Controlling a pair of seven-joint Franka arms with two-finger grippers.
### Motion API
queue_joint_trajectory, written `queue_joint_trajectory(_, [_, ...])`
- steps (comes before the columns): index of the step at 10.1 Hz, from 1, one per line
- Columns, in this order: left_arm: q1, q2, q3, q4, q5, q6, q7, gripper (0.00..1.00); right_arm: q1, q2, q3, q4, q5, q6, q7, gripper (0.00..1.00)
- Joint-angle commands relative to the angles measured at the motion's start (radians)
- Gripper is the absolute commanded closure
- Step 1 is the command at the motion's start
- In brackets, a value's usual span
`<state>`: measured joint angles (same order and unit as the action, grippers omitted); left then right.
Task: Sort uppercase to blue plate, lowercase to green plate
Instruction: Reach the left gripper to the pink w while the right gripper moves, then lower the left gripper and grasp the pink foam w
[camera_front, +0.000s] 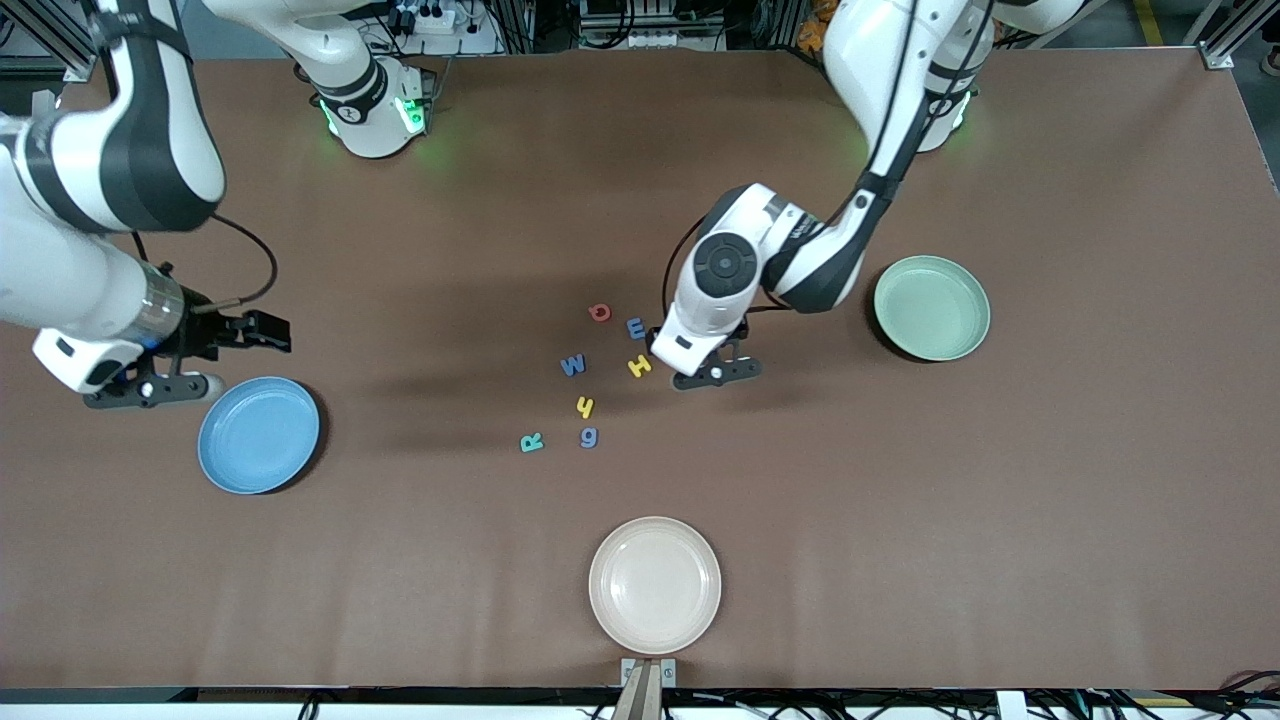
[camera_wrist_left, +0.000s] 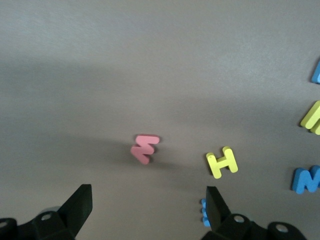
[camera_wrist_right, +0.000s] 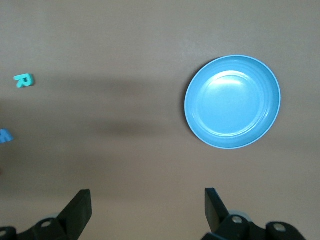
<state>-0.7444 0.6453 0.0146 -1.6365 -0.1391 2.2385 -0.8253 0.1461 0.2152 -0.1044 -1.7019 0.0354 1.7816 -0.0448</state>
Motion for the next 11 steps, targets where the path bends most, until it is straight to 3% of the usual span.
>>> queue_joint_trajectory(1, [-0.009,0.054,0.018,0.029,0.079,0.029,0.003,0.00,-0.042,0.062,-0.001,0.007,0.003,0.044,0.010,0.00])
queue_joint_trajectory(3, [0.002,0.053,0.015,0.026,0.145,0.030,0.041,0.00,-0.062,0.101,-0.001,0.007,0.003,0.065,0.003,0.00])
queue_joint_trajectory(11, [-0.018,0.080,-0.007,-0.043,0.096,0.127,0.057,0.01,-0.091,0.156,-0.001,0.004,0.023,0.105,0.037,0.00])
